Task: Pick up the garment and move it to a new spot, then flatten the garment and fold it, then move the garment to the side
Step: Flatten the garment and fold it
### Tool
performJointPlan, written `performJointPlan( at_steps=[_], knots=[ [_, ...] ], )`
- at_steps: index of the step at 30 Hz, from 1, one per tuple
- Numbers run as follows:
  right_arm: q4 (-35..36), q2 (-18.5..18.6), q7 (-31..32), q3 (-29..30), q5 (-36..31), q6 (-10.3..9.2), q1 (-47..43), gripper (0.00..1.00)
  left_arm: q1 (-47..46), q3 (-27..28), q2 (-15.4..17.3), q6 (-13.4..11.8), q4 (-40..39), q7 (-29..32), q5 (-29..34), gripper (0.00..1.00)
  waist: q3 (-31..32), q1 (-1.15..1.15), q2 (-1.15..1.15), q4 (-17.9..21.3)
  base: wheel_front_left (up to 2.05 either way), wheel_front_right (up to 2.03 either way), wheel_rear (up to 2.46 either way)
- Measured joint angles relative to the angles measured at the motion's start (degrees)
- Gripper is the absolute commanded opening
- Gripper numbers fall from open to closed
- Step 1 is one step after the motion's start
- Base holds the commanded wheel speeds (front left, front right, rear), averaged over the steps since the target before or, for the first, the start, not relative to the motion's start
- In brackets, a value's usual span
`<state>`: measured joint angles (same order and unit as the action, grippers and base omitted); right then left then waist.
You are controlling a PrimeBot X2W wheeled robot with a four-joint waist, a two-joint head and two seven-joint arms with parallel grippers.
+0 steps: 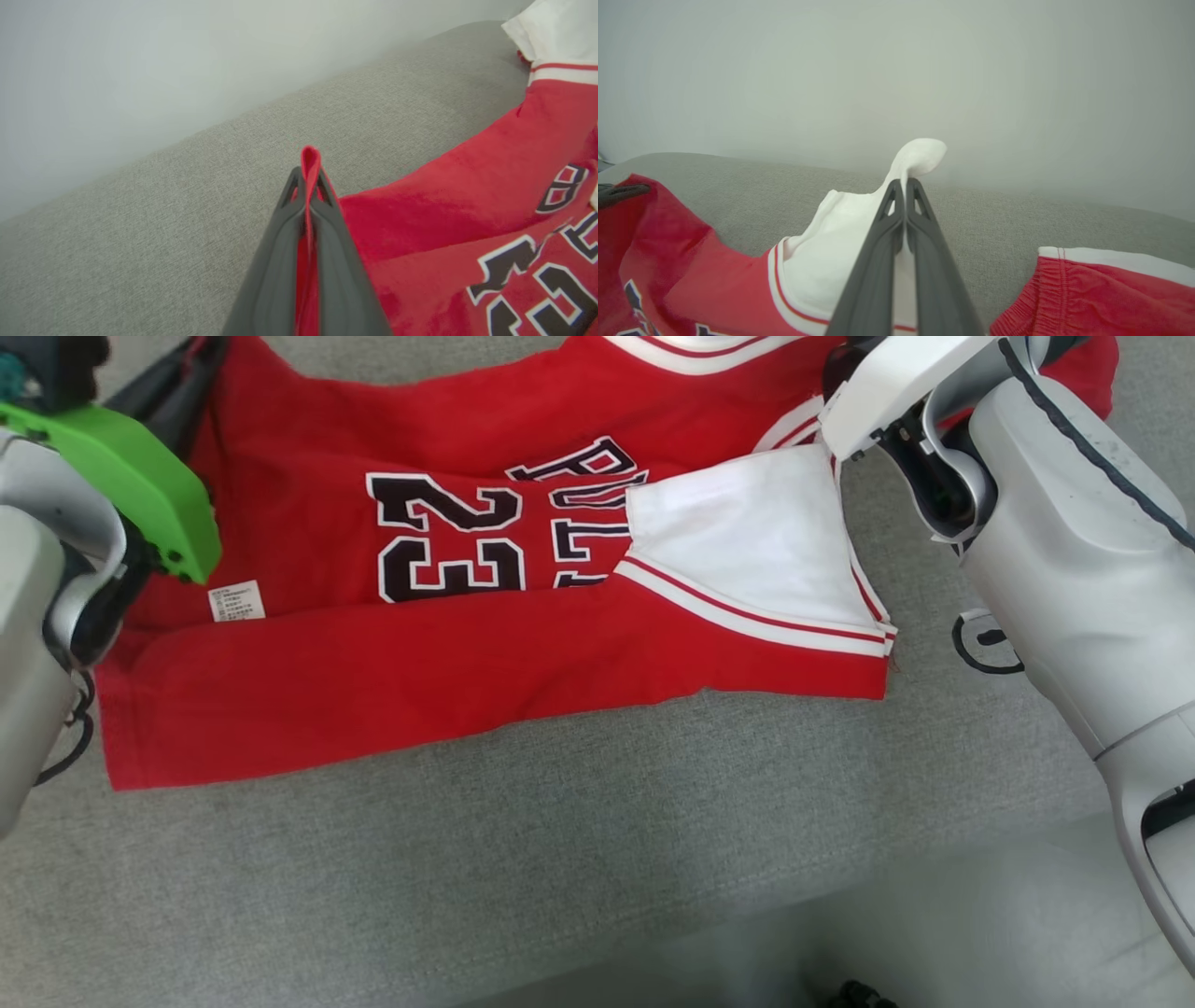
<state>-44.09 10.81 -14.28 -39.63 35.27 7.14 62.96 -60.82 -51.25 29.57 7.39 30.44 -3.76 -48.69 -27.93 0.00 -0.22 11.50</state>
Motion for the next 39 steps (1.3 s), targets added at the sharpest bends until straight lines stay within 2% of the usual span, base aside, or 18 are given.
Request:
performJointPlan(
  at_steps=[6,10,14,25,31,39],
  knots=[
    [0.9,1.1,-0.1,1.8,-0.1,0.01,-0.6,0.0,0.0,-6.2,4.4,0.0,-3.8,-5.2,3.4,0.0,-0.8,0.0,0.0,0.5,0.0,0.0,0.0],
    [3.7,2.7,-0.1,6.1,-0.1,0.01,-1.8,0.0,0.0,-7.1,6.1,0.0,-5.1,-10.2,3.8,0.0,-0.4,0.0,0.0,0.0,0.0,0.0,0.0],
    [5.8,2.8,-0.2,8.7,-0.2,0.01,-3.7,0.0,0.2,-7.0,7.8,0.0,-4.1,-11.2,4.6,0.0,0.0,0.0,0.0,-0.6,0.0,0.0,0.0],
    [6.3,0.9,-0.2,8.2,-0.8,0.01,-7.2,0.06,2.9,2.8,7.7,0.1,4.5,-11.1,-0.4,0.0,-0.4,0.0,0.0,-1.3,0.0,0.0,0.0],
    [5.5,0.2,-0.2,9.8,-1.6,0.01,-5.9,0.02,1.6,4.2,5.2,0.1,5.5,-11.1,-0.4,0.0,-1.7,0.0,0.0,-1.3,0.0,0.0,0.0],
    [7.0,-0.6,-0.2,9.9,-4.0,0.0,-4.8,0.0,1.5,5.1,4.0,0.1,5.6,-11.1,1.2,0.0,-1.7,0.0,0.0,-1.3,0.0,0.0,0.0]
  ],
)
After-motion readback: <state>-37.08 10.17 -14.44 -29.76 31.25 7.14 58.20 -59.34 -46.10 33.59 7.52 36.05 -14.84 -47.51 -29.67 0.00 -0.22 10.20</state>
